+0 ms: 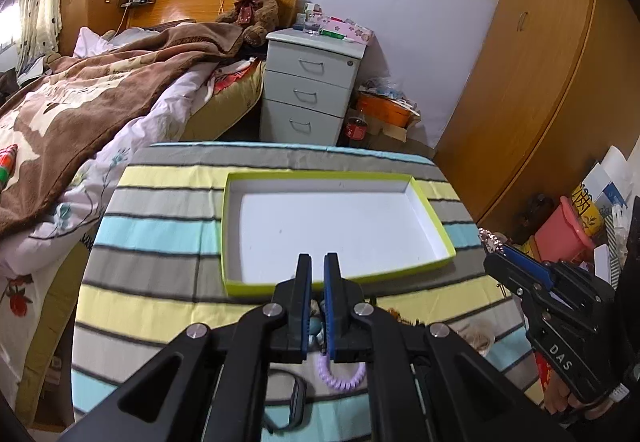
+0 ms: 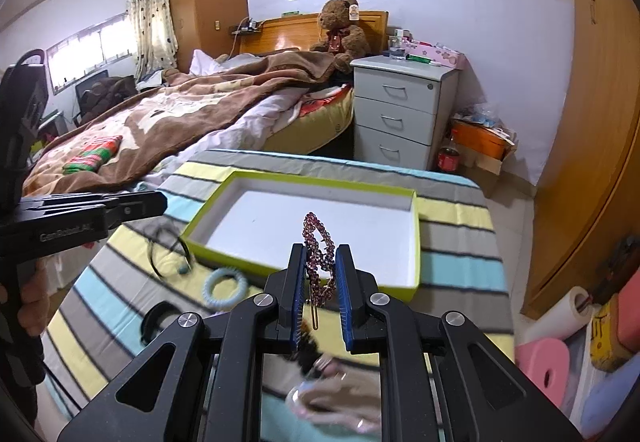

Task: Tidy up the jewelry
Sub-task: 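Carry the black cord bracelet and pink chain over the green box with both tools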

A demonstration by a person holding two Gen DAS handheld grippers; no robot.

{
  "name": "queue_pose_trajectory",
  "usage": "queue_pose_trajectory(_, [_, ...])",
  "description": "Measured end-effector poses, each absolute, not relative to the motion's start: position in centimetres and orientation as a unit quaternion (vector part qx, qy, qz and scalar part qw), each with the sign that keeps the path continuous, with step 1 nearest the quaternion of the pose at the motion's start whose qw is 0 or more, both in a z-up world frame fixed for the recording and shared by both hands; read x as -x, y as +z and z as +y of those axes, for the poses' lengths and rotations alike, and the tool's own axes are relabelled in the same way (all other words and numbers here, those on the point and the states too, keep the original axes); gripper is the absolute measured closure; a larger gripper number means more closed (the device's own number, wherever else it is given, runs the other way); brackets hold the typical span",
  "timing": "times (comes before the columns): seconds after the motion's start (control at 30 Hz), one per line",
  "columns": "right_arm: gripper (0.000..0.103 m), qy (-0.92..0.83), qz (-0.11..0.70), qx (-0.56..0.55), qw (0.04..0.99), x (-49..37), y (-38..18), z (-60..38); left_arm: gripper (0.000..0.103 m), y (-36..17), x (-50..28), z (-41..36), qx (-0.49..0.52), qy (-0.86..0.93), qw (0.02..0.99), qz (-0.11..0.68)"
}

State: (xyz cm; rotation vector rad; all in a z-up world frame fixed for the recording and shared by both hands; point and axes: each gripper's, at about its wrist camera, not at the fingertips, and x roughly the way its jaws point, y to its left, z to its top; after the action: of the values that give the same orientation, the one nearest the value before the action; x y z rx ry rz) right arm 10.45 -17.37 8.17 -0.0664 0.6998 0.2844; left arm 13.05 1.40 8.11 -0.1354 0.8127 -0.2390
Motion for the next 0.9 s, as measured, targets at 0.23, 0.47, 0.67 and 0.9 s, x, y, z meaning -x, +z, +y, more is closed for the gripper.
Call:
queue_pose_trajectory(0.23, [0.088,0.127,0.352,0.044,0.926,-14.1,7.7,-17.8,0.097,8.0,-16.1,0.9,0.067,-0.123,0.906,0.399])
queue_pose_trajectory(0.47, [0.088,0.126,0.362,0.036,0.923,-15.0,6.7,-18.4,0.096,6.1,-16.9,1.6,0.076,-0.12,0.896,0.422])
queue_pose_trajectory(0.67, [0.088,0.133,0.368,0.028,0.92,-14.7,6.1,-18.4,0.061,2.3,-16.2,1.9,0.046,-0.12,0.87,0.477])
queue_pose_trajectory(0.9, [0.088,0.134,0.366,0.024,0.921,-14.0,6.2,-18.5,0.053,-0.9,-15.0,-0.1,-0.007,-0.123,0.852,0.509])
